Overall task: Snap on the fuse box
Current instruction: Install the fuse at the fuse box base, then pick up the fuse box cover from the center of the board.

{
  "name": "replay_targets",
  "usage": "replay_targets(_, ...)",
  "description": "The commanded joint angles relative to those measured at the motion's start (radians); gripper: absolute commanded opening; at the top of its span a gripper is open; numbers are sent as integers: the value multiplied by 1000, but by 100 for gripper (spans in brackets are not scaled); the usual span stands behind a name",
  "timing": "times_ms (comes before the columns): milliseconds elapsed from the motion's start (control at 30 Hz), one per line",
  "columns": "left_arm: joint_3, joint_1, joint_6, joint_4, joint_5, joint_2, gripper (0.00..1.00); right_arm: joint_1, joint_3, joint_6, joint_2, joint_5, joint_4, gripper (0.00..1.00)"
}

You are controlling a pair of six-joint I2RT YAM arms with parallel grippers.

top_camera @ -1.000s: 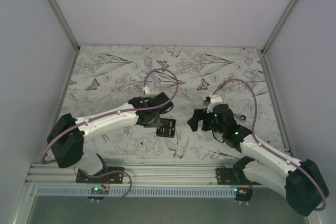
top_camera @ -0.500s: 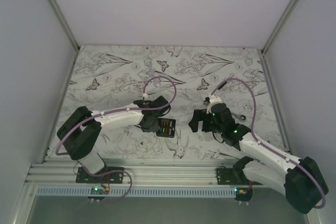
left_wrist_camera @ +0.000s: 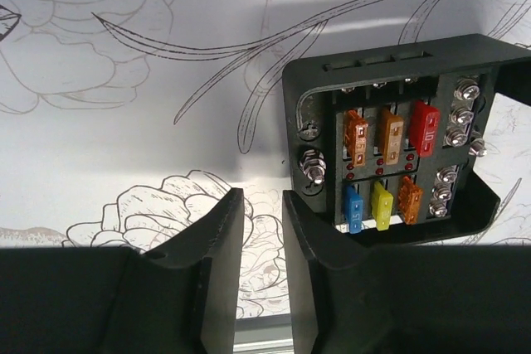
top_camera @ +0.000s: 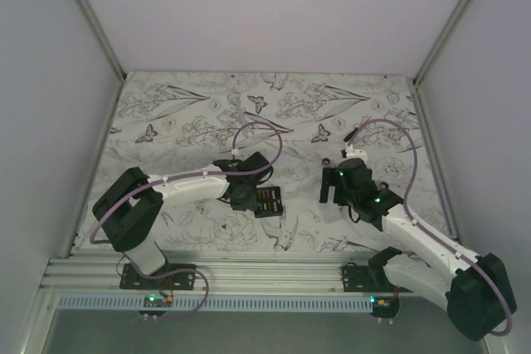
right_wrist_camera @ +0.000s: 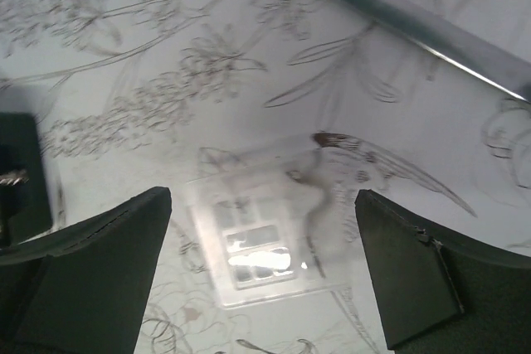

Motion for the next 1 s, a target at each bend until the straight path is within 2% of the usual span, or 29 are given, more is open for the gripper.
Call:
replay_targets(0, -35, 5, 9, -5, 6, -57, 30, -111, 15, -3, -32, -22, -41, 99)
replay_targets(167, -102, 53, 22, -5, 7, -143, 44, -280, -23, -51, -28, -250, 21, 100)
replay_targets(233, -131, 81, 26, -3, 14, -177, 52, -326, -39, -54, -7, -310, 45, 100)
replay_targets(333, -174, 115, 34, 0, 25, -225, 58, -364, -55, -61, 26, -354, 69, 100)
replay_targets(500, -230, 158, 41, 7, 42, -284, 60, -380, -66, -60, 94, -405, 88, 98)
replay_targets(667, -258, 177, 43, 19, 63, -309, 61, -381, -86, -53, 153, -509, 103, 86)
replay_targets(867, -262, 182, 49, 28, 71, -310, 61, -377, -130, -23, 109, -624, 118, 72)
replay_targets(967, -264, 184, 52, 30, 73, -309, 61, -345, -126, -27, 88, -622, 95, 72)
